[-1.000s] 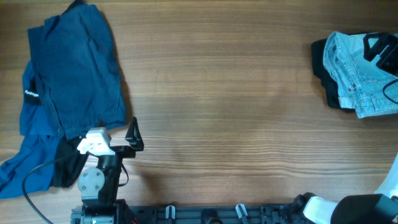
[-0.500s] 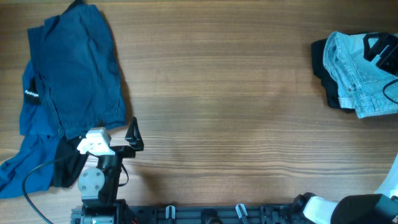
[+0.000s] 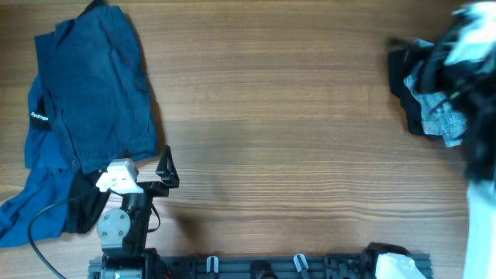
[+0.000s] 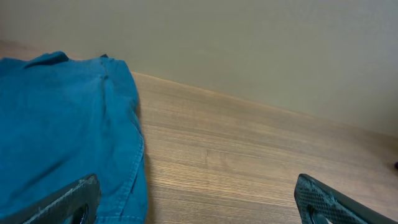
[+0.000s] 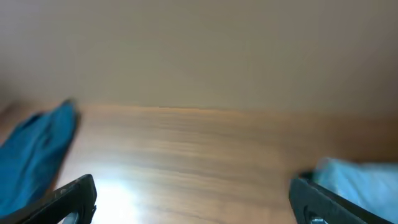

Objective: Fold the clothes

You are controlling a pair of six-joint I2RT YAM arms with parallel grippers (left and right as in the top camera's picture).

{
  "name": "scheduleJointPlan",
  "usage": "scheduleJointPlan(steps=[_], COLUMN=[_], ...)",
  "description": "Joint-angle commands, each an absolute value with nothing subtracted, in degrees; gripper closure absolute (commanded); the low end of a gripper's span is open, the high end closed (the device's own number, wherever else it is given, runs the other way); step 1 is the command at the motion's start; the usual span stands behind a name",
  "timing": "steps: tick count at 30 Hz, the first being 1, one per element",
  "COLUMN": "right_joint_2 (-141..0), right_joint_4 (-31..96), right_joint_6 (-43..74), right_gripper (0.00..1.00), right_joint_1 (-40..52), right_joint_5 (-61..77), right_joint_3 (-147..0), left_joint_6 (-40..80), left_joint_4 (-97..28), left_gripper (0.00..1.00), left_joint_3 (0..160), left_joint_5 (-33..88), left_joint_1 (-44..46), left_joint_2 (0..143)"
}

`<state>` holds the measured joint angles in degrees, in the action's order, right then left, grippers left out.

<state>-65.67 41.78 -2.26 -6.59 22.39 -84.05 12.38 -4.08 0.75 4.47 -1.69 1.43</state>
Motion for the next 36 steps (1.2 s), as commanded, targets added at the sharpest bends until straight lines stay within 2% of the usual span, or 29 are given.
scheduleJointPlan(steps=[1, 4, 6, 9, 14, 18, 26, 31, 36], right_joint_2=[-60.0, -53.4, -46.1, -38.4, -22.9, -16.4, -14.2, -9.4, -0.5], right_joint_4=[43.6, 34.5, 20.8, 6.7, -8.8, -11.0, -16.2, -11.5, -1.2], right_joint_6=[-6.4, 0.3, 2.3, 3.6, 5.0, 7.8, 8.1, 7.5, 7.5], right_gripper=[0.00, 0.00, 0.00, 0.00, 0.00, 0.00, 0.00, 0.00, 0.00], right_joint_1=[3.0, 5.3, 5.3, 5.3, 5.3, 5.1, 2.6, 2.6, 2.5], right_joint_5=[11.7, 8.8, 9.4, 11.6, 13.6, 13.0, 12.9, 12.9, 12.1], right_joint_3=[-83.0, -74.3, -61.2, -45.6, -19.6, -9.8, -0.5, -0.3, -0.3], left_joint_6=[12.3, 12.3, 12.3, 12.3, 12.3, 12.3, 12.3, 12.3, 12.3], left_joint_4=[-4.1, -4.1, -4.1, -4.1, -4.1, -4.1, -4.1, -4.1, -4.1], left_gripper=[0.00, 0.00, 0.00, 0.00, 0.00, 0.00, 0.00, 0.00, 0.00], left_joint_3=[0.3, 0.3, 0.3, 0.3, 0.3, 0.3, 0.3, 0.3, 0.3], left_joint_5=[4.0, 4.0, 4.0, 4.0, 4.0, 4.0, 4.0, 4.0, 4.0], left_joint_1=[-2.1, -2.1, -2.1, -2.1, -2.1, -2.1, -2.1, -2.1, -2.1], left_joint_2=[1.1, 1.1, 1.1, 1.1, 1.1, 1.1, 1.1, 1.1, 1.1])
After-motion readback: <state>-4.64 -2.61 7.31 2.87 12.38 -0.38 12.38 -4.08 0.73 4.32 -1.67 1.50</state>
